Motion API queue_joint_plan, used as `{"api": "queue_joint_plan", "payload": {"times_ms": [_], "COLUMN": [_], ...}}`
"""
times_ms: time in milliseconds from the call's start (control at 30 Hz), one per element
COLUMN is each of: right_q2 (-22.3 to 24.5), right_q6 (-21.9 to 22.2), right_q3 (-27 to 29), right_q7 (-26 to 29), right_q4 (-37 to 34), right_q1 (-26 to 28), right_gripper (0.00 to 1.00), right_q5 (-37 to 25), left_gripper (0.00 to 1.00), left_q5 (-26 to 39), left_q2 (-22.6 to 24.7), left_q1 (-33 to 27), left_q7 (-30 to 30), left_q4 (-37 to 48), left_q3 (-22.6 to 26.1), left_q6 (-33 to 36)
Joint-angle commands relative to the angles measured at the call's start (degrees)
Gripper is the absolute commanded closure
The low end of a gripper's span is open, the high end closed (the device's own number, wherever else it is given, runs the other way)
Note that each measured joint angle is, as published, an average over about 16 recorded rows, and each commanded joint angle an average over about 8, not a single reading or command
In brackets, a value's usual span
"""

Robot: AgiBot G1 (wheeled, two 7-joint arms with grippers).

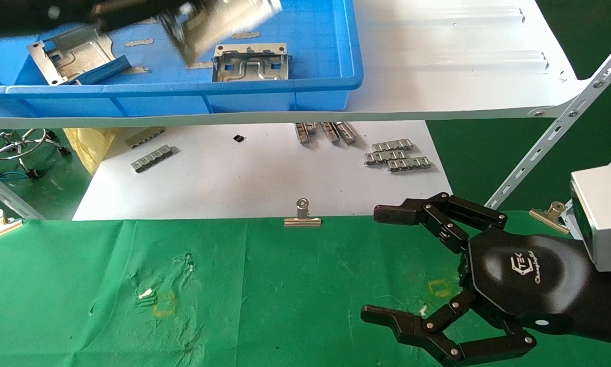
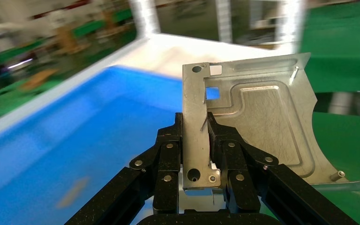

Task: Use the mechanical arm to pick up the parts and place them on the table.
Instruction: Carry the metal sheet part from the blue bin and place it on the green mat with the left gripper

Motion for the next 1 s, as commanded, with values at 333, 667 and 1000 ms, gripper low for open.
{"api": "queue_joint_plan", "payload": {"times_ms": [333,667,1000], "right_q2": [0.0,0.0,0.0], "right_q6": [0.0,0.0,0.0], "right_q3": [0.0,0.0,0.0], "right_q7": [0.0,0.0,0.0], "right_q4": [0.0,0.0,0.0], "right_q1": [0.0,0.0,0.0], "right_gripper": [0.00,0.00,0.00], "right_q5": [0.0,0.0,0.0], "left_gripper": [1.00,1.00,1.00], "left_q5": [-14.4,-15.8,-6.8], "left_q2": [-10.8,-20.9,-18.0], "left_q1": [14.1,24.0,26.4], "left_q7": [1.0,12.6,30.2], "left_q4": [-24.9,-33.8,-20.6], "left_q3": [4.9,18.0,24.5], "left_q6": [5.6,4.0,2.6]}}
